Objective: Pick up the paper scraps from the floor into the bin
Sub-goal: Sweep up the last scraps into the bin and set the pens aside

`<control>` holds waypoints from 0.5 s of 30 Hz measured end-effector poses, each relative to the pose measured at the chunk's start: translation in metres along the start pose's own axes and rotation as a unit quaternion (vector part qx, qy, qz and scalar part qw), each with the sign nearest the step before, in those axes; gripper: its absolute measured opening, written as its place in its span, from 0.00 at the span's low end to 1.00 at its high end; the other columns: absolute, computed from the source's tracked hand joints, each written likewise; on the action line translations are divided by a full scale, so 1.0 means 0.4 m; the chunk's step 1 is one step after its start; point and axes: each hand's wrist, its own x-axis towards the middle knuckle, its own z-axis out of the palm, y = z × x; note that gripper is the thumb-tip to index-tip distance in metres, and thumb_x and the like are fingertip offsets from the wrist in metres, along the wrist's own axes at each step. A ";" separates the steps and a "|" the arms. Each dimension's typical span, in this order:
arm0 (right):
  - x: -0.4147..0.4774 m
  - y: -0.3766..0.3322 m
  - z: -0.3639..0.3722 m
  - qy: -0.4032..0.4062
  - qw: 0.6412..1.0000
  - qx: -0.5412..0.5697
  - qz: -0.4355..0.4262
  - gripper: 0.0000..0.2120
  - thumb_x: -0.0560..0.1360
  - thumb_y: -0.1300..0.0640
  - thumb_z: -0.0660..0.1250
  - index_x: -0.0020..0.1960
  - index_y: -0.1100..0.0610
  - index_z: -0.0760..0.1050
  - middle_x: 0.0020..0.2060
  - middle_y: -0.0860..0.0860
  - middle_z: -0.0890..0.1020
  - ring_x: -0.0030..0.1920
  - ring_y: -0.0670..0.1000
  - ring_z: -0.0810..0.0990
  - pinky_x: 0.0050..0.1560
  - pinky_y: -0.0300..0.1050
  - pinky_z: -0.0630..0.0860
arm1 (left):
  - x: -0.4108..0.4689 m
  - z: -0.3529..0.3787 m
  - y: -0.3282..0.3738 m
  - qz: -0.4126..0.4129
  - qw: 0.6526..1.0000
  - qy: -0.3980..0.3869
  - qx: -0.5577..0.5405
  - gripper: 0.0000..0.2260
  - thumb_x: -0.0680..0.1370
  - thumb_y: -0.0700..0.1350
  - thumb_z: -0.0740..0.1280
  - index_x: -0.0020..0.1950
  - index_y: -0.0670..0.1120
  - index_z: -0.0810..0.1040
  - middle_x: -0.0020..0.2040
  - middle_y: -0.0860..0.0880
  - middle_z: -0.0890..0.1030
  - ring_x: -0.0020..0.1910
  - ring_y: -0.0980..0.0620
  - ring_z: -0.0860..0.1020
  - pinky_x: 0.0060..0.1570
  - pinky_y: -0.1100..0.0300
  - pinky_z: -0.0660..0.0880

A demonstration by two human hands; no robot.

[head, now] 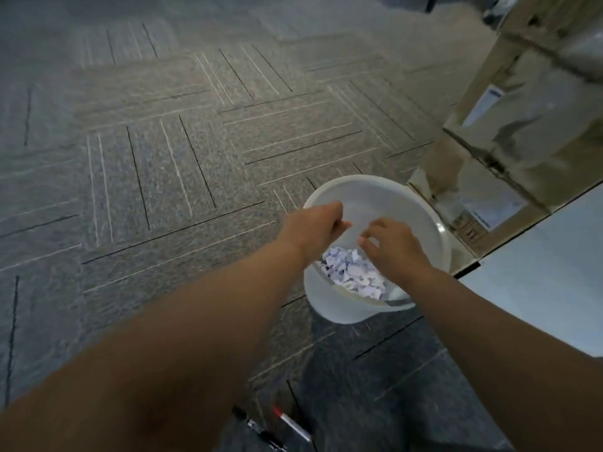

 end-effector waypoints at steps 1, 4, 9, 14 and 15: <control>0.002 0.009 0.002 0.043 0.999 -0.016 0.000 0.11 0.77 0.54 0.62 0.54 0.57 0.78 0.57 0.55 0.77 0.55 0.60 0.72 0.55 0.53 0.69 | 0.022 0.022 -0.001 -0.006 1.000 -0.005 0.000 0.10 0.79 0.50 0.59 0.44 0.45 0.68 0.43 0.42 0.78 0.42 0.42 0.76 0.36 0.56 0.64; 0.004 0.023 -0.009 0.140 0.989 -0.051 -0.003 0.10 0.76 0.57 0.62 0.55 0.58 0.77 0.54 0.57 0.79 0.52 0.61 0.73 0.50 0.53 0.69 | 0.073 0.077 -0.002 0.038 0.998 -0.029 0.029 0.11 0.80 0.51 0.58 0.51 0.45 0.73 0.50 0.45 0.76 0.51 0.43 0.75 0.45 0.53 0.71; -0.040 0.047 -0.004 0.174 0.983 -0.054 -0.017 0.14 0.72 0.61 0.67 0.57 0.62 0.75 0.51 0.61 0.80 0.50 0.64 0.75 0.49 0.57 0.71 | 0.048 0.119 -0.015 0.061 0.965 -0.183 0.175 0.23 0.81 0.55 0.47 0.75 0.53 0.50 0.77 0.49 0.50 0.75 0.47 0.43 0.71 0.39 0.42; -0.087 0.036 0.027 0.167 0.982 -0.067 -0.057 0.15 0.68 0.61 0.71 0.53 0.64 0.75 0.46 0.64 0.80 0.43 0.66 0.77 0.42 0.56 0.73 | -0.025 0.079 -0.031 0.038 0.975 -0.141 0.167 0.25 0.80 0.56 0.49 0.75 0.51 0.49 0.77 0.48 0.48 0.75 0.48 0.43 0.71 0.41 0.41; -0.091 0.017 0.031 0.177 0.980 -0.063 -0.066 0.15 0.68 0.59 0.70 0.53 0.64 0.75 0.46 0.63 0.80 0.43 0.66 0.77 0.42 0.56 0.73 | -0.043 0.070 -0.039 0.033 0.978 -0.121 0.166 0.25 0.80 0.56 0.51 0.75 0.50 0.51 0.77 0.48 0.50 0.75 0.47 0.45 0.71 0.41 0.41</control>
